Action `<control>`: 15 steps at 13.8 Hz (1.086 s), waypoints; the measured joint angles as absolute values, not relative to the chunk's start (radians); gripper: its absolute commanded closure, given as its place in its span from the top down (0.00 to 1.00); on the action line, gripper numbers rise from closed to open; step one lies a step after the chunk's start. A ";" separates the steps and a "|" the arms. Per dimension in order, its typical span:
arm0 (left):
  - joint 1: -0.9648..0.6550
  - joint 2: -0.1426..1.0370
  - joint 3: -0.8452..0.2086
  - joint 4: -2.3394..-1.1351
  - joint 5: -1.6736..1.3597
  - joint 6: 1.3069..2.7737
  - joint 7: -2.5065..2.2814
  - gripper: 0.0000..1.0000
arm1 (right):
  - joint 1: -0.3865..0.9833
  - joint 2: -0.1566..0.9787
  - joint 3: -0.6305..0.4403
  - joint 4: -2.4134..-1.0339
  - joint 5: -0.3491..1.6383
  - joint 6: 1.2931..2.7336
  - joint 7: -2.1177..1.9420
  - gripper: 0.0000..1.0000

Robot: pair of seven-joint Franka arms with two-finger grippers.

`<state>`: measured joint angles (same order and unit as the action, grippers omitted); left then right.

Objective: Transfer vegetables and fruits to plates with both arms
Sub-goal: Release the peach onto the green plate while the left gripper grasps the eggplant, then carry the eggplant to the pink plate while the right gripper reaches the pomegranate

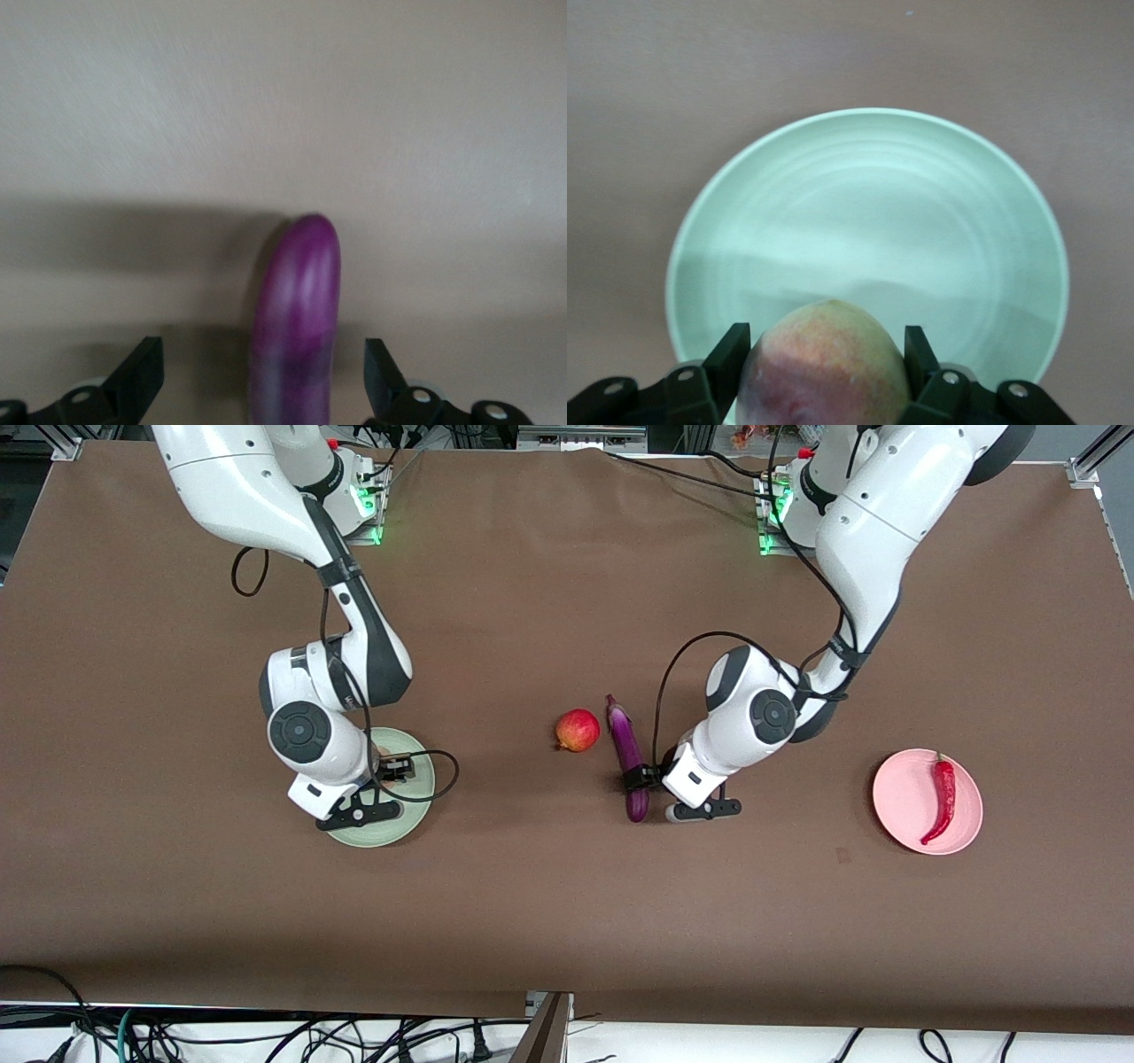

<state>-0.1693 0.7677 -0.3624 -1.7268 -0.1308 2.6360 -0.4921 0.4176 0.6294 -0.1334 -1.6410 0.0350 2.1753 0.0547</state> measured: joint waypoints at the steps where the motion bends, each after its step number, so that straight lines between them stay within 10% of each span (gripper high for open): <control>1: -0.183 0.773 -0.357 -1.730 -0.131 2.647 -0.505 0.42 | 0.399 0.629 -0.134 -1.641 0.035 2.176 0.025 0.38; 3: -0.192 0.776 -0.352 -1.730 -0.131 2.654 -0.519 0.11 | 0.368 0.629 -0.134 -1.642 0.035 2.181 -0.013 0.41; 7: -0.191 0.774 -0.348 -1.729 -0.131 2.656 -0.522 0.03 | 0.347 0.639 -0.134 -1.662 0.035 2.202 -0.018 0.99; 15: -0.102 0.603 -0.297 -1.691 0.082 2.208 -0.484 0.05 | 0.337 0.621 -0.083 -1.585 0.109 2.087 0.091 0.99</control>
